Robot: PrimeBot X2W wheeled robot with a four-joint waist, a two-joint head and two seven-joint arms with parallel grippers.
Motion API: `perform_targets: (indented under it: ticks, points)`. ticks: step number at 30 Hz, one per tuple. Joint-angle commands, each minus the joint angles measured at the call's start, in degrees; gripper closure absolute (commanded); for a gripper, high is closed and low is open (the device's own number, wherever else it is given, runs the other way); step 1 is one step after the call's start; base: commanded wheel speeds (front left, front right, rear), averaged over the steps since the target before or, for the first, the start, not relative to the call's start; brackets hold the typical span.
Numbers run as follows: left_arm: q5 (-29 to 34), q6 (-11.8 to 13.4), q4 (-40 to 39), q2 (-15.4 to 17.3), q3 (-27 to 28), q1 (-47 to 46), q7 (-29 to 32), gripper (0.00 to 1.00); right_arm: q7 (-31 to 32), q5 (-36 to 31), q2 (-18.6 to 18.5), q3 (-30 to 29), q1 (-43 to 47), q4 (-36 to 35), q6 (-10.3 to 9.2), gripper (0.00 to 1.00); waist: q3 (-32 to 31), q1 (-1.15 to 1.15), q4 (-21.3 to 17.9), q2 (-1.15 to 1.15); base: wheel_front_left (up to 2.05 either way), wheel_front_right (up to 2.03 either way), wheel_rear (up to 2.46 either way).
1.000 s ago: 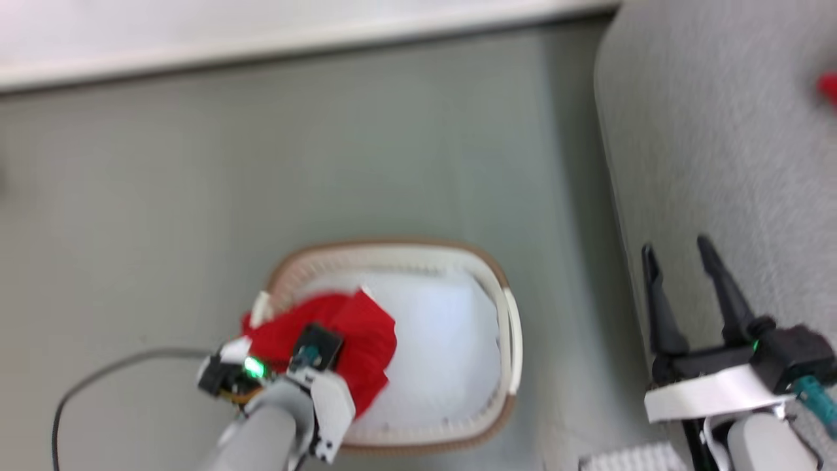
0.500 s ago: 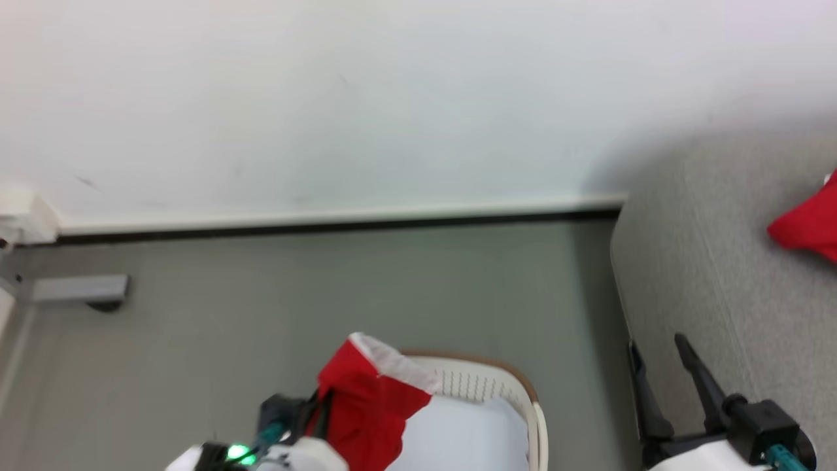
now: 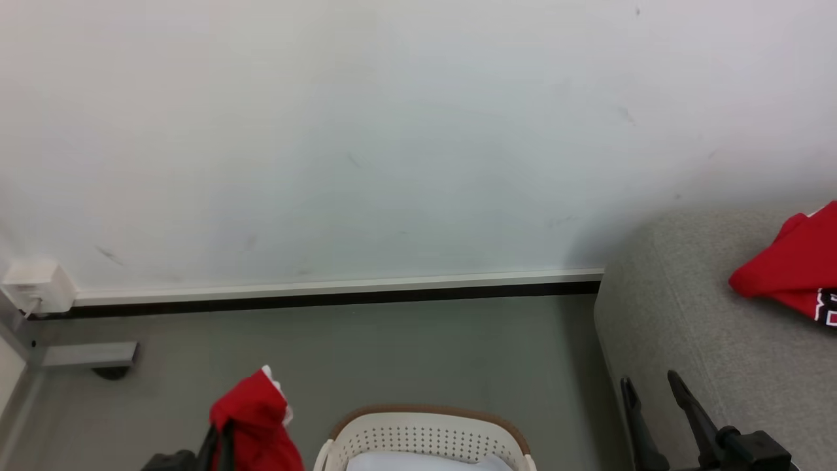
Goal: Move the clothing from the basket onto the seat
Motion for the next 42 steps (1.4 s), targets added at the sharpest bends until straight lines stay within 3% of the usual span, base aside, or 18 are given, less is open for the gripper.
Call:
perform_targets:
  ticks: [1,10,17,25,35,42]
  points:
    - [-0.92,0.42,-1.32,1.07,0.58,0.94,0.41,1.00,0.07,0.34,-0.14,0.13,0.91,0.15,0.11,0.00,-0.21,0.02,-0.44,0.00,0.00,0.00,0.00]
    - [-0.42,2.62,-11.16,3.92,1.75,5.10,4.29,1.00,0.07,-0.11,-0.14,0.59,0.86,0.16,0.11,0.00,0.04,0.02,-1.45,0.00,0.00,0.00,0.00]
    - [1.03,2.09,-17.91,5.55,0.14,4.98,6.28,1.00,0.07,-1.71,-0.14,4.41,-0.99,-0.65,0.11,0.00,0.35,0.02,-1.44,0.00,0.00,0.00,0.00]
    - [3.05,0.31,-24.13,6.76,-3.29,3.06,9.29,1.00,0.07,-1.99,-0.17,17.08,-6.17,-0.75,0.12,0.00,-0.09,0.02,-1.30,0.00,0.00,0.00,0.00]
    - [4.66,-2.94,-27.06,5.50,-9.98,0.32,12.21,1.00,0.07,1.28,-2.45,35.57,-14.18,1.55,0.08,0.00,-0.33,0.02,-1.27,0.00,0.00,0.00,0.00]
    - [5.83,-4.70,-27.56,4.55,-14.06,-0.90,13.42,1.00,0.07,1.34,-4.09,39.81,-18.08,2.78,0.08,0.00,-0.51,0.02,-1.10,0.00,0.00,0.00,0.00]
